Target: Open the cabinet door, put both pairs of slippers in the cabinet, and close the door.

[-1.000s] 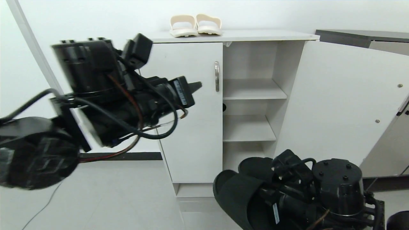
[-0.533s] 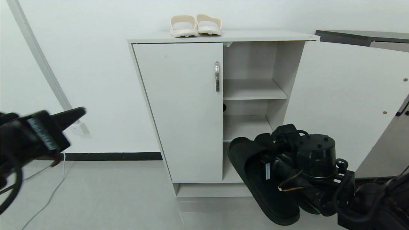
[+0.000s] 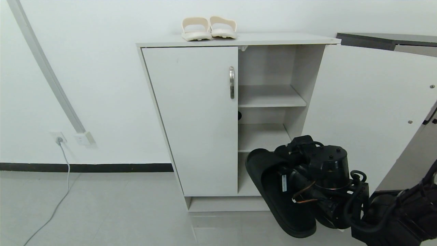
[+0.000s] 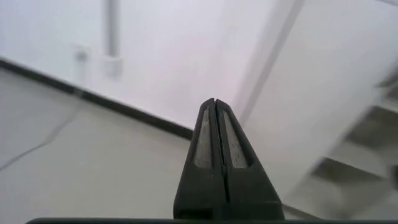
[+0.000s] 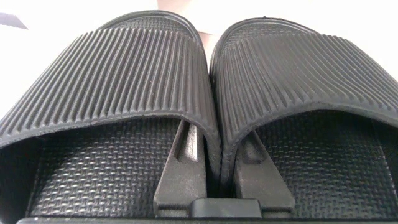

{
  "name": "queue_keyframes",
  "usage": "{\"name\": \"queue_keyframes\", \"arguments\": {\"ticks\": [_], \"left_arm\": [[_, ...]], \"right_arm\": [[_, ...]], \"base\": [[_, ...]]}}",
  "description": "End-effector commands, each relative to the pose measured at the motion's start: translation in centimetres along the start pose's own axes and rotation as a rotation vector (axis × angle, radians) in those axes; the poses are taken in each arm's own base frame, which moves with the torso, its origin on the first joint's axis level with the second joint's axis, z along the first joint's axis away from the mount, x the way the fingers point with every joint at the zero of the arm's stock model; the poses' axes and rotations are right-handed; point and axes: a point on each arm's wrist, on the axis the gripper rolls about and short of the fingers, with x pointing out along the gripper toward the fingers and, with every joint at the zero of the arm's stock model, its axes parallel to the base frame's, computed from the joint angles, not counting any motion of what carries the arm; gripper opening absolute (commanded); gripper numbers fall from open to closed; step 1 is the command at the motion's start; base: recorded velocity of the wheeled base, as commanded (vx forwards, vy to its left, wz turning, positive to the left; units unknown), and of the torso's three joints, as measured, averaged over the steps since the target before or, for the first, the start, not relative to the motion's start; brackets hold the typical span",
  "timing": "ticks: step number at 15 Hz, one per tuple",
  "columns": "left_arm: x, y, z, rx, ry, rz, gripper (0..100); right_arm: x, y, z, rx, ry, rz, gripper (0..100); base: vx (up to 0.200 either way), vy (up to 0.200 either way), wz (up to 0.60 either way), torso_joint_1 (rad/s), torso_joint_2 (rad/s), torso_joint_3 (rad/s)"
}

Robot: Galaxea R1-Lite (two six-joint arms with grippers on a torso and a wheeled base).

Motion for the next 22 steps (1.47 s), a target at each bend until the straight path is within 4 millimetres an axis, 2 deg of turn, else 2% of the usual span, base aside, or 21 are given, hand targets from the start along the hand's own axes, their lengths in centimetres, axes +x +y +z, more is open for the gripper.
{"name": "queue_keyframes", "arguments": {"ticks": [1,3,5,7,13,16,19,22], "left_arm": [[-1.4,1.3,-6.0,0.018,-0.013,0.022,0],[-1.4,1.4,-7.4,0.034,-0.026,-0.092,0],[-1.3,0.9,-7.5,0.037,-0.041,-0.267,0],[-1.4,0.8,-8.0,0.050,0.012,-0.364,0],[-1.4,0.7,-7.9,0.049,0.009,-0.377,0],[-1.4,0.7,-7.9,0.043,0.011,-0.378,0],[-1.4,0.7,-7.9,0.043,0.010,-0.377,0],[-1.4,0.7,-7.9,0.043,0.010,-0.377,0]], "right_arm": [[0.0,0.0,-0.1,-0.002,0.004,0.001,0],[-0.1,0.0,-0.2,-0.004,0.006,0.001,0],[-0.2,0.0,-0.4,-0.008,0.011,0.003,0],[-0.4,0.4,-0.5,-0.013,0.012,0.017,0],[-0.5,1.7,-0.4,-0.016,0.005,0.051,0],[1.1,2.9,-1.0,0.002,0.017,0.055,0],[3.8,4.4,-1.4,0.029,0.003,-0.069,0],[4.9,4.9,-1.7,0.031,-0.012,-0.137,0]], "base": [[0.000,0.000,0.00,0.000,0.00,0.000],[0.000,0.000,0.00,0.000,0.00,0.000],[0.000,0.000,0.00,0.000,0.00,0.000],[0.000,0.000,0.00,0.000,0.00,0.000],[0.000,0.000,0.00,0.000,0.00,0.000],[0.000,0.000,0.00,0.000,0.00,0.000],[0.000,0.000,0.00,0.000,0.00,0.000],[0.000,-0.133,0.00,-0.003,0.00,0.002]]}}
